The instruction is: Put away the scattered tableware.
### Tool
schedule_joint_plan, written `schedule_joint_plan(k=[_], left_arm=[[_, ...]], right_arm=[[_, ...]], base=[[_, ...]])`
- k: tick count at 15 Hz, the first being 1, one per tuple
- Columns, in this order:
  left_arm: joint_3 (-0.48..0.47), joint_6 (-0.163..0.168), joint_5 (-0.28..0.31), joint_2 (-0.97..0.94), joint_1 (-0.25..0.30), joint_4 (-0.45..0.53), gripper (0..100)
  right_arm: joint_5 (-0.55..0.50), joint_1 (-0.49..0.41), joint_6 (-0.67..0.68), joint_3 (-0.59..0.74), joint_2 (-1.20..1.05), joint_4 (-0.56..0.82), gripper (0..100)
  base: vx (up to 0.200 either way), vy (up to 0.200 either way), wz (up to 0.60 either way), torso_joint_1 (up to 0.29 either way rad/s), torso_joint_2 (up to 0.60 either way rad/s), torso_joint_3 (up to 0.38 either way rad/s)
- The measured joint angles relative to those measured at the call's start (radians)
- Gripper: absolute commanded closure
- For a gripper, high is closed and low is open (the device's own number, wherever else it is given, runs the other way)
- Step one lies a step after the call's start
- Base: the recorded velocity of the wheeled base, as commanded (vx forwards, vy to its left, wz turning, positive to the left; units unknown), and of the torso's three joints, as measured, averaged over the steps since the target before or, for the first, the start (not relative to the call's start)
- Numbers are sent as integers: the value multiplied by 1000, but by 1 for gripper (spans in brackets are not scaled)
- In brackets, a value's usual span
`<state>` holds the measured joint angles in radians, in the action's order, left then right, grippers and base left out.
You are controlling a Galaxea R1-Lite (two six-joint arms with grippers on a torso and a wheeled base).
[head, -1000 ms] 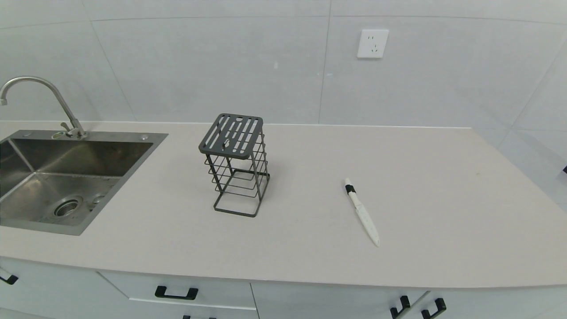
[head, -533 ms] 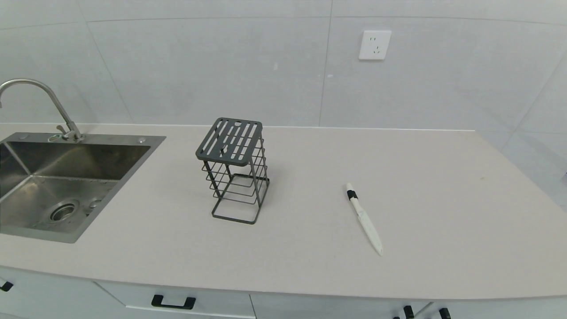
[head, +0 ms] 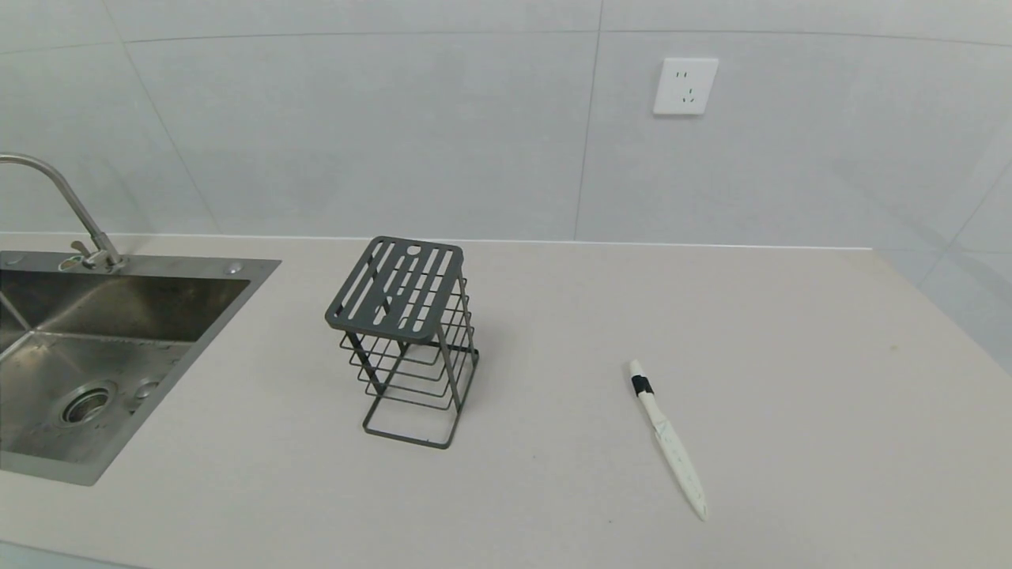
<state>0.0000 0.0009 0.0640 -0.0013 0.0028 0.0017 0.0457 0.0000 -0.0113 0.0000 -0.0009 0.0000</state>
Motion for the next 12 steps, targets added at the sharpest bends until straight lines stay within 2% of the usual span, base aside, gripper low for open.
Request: schedule_joint_plan(k=[5, 12], left_arm=[[0, 3, 2, 0, 0, -1, 0], [0, 2, 1, 0, 0, 0, 0]], right_arm=[[0, 0, 0, 0, 0, -1, 0], [0, 0, -36, 0, 0, -1, 0]], base=[[0, 0, 0, 101, -223, -113], [0, 0, 0, 5, -10, -6]])
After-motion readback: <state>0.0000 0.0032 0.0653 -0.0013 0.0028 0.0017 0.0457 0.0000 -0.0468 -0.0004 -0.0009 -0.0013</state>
